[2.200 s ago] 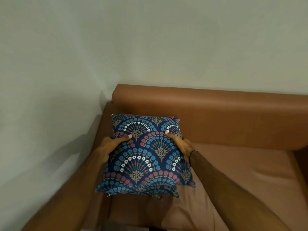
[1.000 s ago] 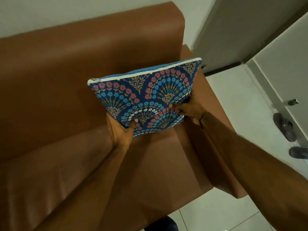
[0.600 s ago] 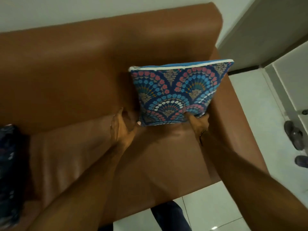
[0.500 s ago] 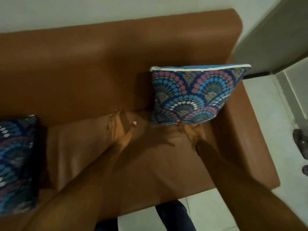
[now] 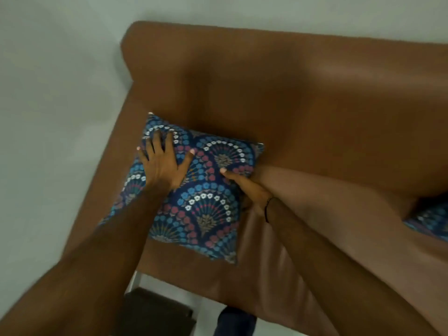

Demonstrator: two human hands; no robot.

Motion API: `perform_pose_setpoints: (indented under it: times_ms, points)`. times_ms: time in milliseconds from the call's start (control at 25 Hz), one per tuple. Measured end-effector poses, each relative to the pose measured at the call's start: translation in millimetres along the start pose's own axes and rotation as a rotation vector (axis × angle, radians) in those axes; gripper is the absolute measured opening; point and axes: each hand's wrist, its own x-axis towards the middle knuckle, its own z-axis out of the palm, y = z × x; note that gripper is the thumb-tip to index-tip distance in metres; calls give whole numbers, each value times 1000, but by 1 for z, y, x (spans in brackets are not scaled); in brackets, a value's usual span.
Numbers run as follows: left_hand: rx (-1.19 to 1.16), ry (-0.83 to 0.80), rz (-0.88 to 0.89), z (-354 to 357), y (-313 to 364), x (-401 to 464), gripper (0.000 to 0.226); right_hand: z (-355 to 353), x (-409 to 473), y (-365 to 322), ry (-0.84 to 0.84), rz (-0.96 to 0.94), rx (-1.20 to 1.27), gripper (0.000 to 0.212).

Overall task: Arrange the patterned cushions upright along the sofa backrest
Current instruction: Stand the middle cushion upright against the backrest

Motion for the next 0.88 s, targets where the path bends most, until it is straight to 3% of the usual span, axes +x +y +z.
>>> perform_pose_setpoints:
  times_ms: [160,240,360,480,640,760,880]
  points:
    - [-500,-134,-436,-18,-52,22,141,27,16,-2,163,-6,-53,78]
    - [-649,-147,-474,-25,-52,20,135,17,15,1,137,11,-51,76]
    - [-721,-137,-427,-31,-33,14,103,-13,-7,-1,95,-100,0,57]
    - [-898,-159,-284,-31,16,-6,90,-77,-42,-7,190,-322,49,58]
    - [-1045,-199,-83,1,124,-44,92,-181,-102,-14,442,-482,-15,71]
    - [-1093,-278,-59,32,200,-76,93,-249,-136,-3,603,-496,-57,80]
    - [-1089,-327,-50,55,245,-98,91,-293,-146,13,654,-499,-31,81]
